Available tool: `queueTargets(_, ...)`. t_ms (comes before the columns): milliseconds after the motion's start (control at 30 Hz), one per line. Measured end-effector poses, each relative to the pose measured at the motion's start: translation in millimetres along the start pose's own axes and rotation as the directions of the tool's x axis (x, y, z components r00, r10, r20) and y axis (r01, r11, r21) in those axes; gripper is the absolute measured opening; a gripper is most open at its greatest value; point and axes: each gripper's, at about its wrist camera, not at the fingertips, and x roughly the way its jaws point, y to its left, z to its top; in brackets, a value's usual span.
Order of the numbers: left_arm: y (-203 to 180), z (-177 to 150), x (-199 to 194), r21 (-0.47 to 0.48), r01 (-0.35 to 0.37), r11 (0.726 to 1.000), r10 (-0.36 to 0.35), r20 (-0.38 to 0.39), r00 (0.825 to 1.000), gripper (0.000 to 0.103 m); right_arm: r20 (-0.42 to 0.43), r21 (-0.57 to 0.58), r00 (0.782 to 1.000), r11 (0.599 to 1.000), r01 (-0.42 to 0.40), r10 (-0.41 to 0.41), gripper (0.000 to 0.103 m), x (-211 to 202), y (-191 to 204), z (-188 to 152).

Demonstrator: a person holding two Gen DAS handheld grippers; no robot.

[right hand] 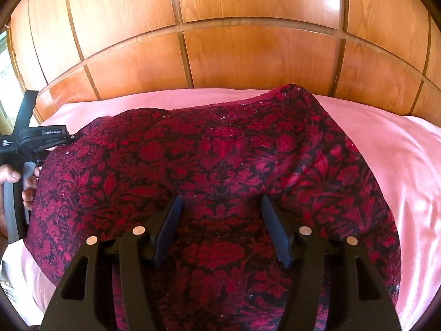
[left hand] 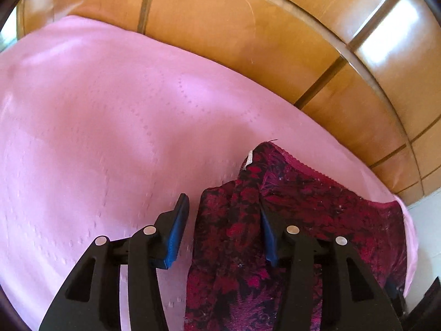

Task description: Fold small clothes

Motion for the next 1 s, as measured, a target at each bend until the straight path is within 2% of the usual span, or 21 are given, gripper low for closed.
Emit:
queueTargets(100,-16.1,-4.1,-21.9,0.073,-0.090,0.993,0.086,0.064,0.994,0.054,-0.006,-0.001,1.000,1.000,-0.005,0.005,0.060,-0.1,-1.1,0.6)
queueTargets(167,-30.5,-12.7,-43.3,0.116,-0.144,0.983,0.129,0.130,0.983,0.054,-0.006,0.002,1.000,1.000,-0.009,0.009,0.060,-0.5,-1.6,0.1)
queueTargets(333,-45.7,-35.8,-87.5,0.160,-0.126,0.979,0.087,0.230,0.969,0.054,-0.007,0.004,1.000,1.000,-0.015,0.015,0.060,-0.3,-1.9,0.0)
queueTargets(500,-64.5,-70.0,-118.9,0.243,-0.133,0.961,0.057,0.296,0.953,0.054,-0.013,0.010,0.999,0.999,-0.031,0.031,0.063,-2.9,-3.7,2.0)
queueTargets(600,-71.7,-83.2,-125.6,0.273,-0.126,0.954,0.040,0.301,0.953,0.054,-0.025,0.011,0.999,0.999,-0.045,0.045,0.069,-7.0,-2.9,5.0)
queueTargets(700,-73.4,-95.2,-129.0,0.290,-0.114,0.950,0.025,0.293,0.956,0.054,-0.025,0.011,0.998,0.998,-0.060,0.060,0.070,-16.3,-1.3,11.7)
queueTargets(867,-76.6,-111.7,-126.8,0.309,-0.110,0.945,0.021,0.278,0.960,0.054,0.060,0.015,0.996,0.998,-0.062,0.061,0.070,-46.8,-8.3,33.6)
queueTargets(1000,-80.1,-120.4,-124.4,0.316,-0.104,0.943,0.017,0.267,0.963,0.054,0.073,0.036,0.994,0.996,-0.080,0.077,0.070,-54.6,-21.8,49.4)
